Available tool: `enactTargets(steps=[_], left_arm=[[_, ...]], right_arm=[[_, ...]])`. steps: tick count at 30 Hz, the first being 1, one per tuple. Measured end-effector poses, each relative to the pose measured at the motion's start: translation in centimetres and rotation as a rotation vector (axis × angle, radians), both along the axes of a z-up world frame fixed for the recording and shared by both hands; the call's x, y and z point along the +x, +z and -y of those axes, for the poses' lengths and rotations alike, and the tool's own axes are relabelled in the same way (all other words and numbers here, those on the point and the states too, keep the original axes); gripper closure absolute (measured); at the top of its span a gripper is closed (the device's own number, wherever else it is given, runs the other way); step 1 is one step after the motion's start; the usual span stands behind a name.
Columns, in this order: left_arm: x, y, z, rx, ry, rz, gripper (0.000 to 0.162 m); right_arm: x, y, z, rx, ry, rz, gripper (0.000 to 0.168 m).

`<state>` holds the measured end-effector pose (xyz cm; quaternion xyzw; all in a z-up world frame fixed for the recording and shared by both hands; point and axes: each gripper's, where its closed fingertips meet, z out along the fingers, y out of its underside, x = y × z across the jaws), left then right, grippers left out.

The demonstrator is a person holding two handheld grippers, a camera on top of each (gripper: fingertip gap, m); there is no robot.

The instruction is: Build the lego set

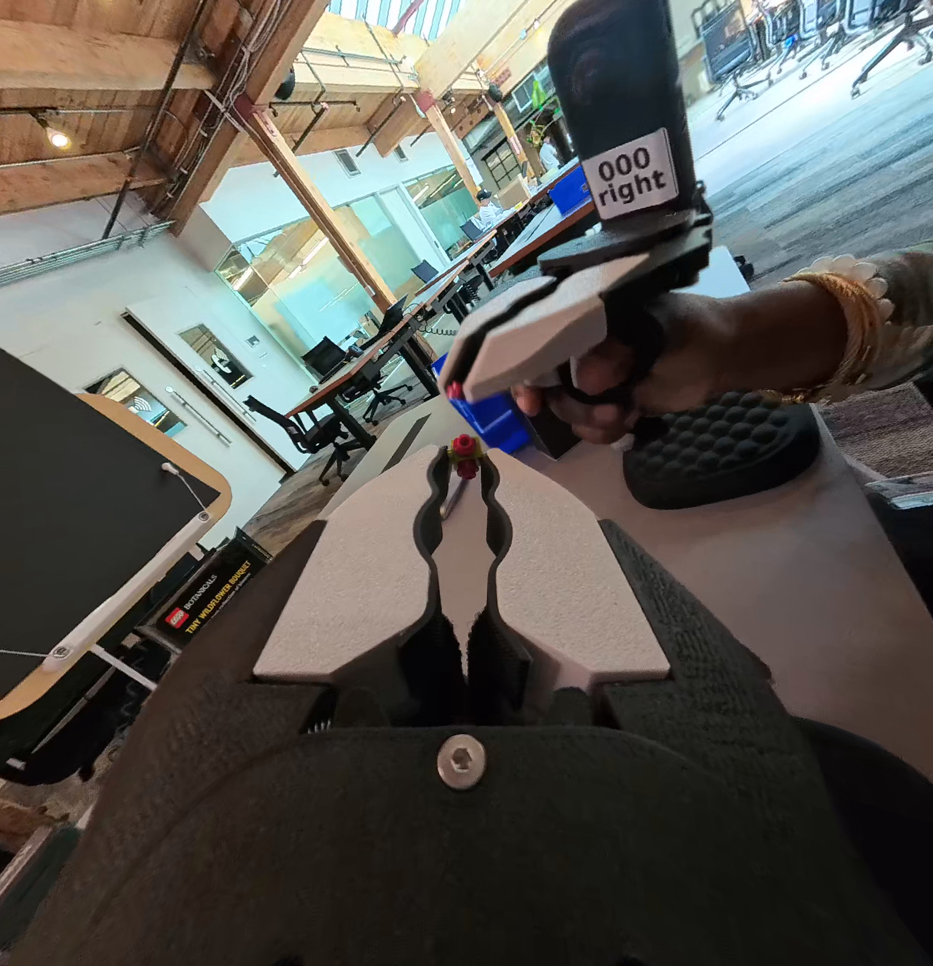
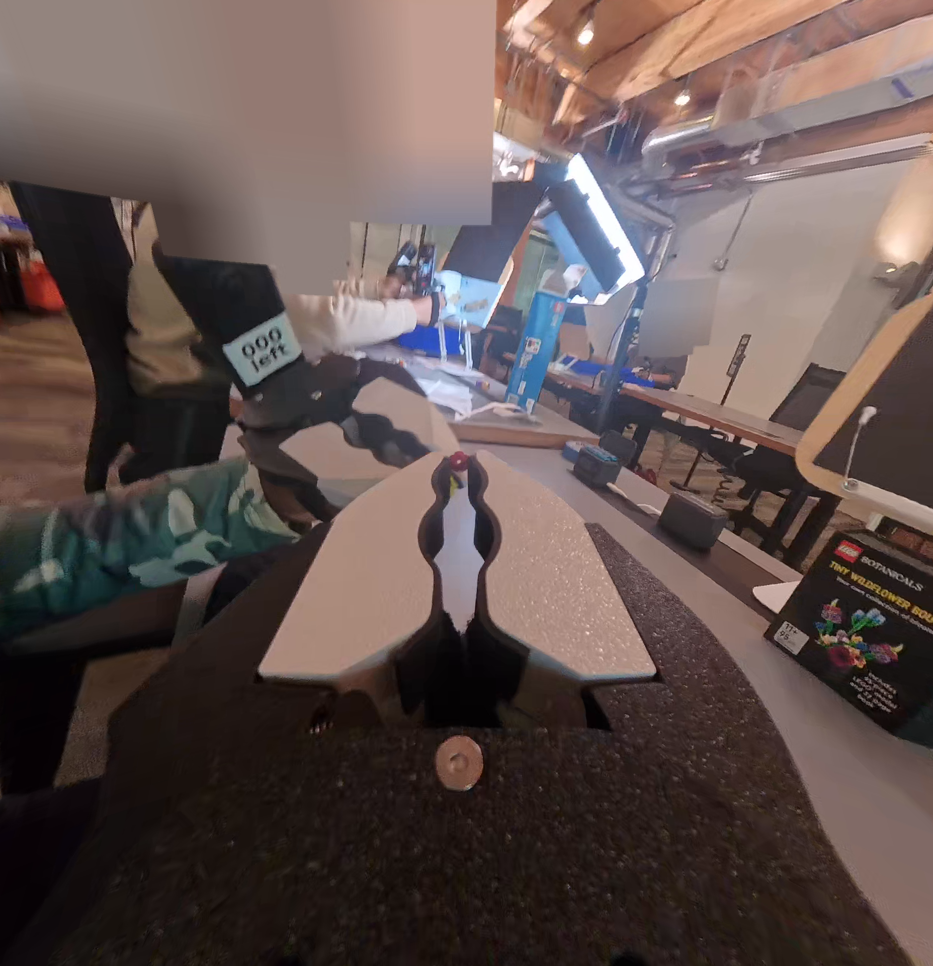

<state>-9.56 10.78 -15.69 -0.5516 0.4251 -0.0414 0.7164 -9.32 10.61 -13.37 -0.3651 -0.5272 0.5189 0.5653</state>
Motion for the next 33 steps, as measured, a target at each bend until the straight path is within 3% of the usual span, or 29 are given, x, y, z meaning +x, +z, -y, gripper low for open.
enactTargets(steps=[3,9,11,15,25,33], left_arm=[[-0.4,-0.2,-0.3,-0.016,0.023,0.0,0.15],[-0.1,-1.0,-0.9,-0.047,0.041,-0.019,0.15],[0.2,-1.3,-1.1,-0.056,0.035,-0.019,0.15],[0.3,-1.6,-1.3,-0.062,0.046,-0.031,0.15],[-0.2,-1.5,-1.4,-0.061,0.05,0.001,0.15],[-0.1,-1.7,-1.4,-0.061,0.052,-0.006,0.15]], right_arm=[[2.4,1.1,-3.5,-0.024,-0.174,-0.009,0.161],[16.0,-0.8,-16.7,0.041,-1.032,0.327,0.161],[19.9,-2.5,-19.0,-0.019,-1.183,0.472,0.161],[21.5,-4.3,-19.9,-0.158,-1.177,0.546,0.157],[21.4,-4.6,-19.2,-0.152,-1.123,0.578,0.141],[21.8,-6.7,-19.2,-0.148,-1.12,0.732,0.135]])
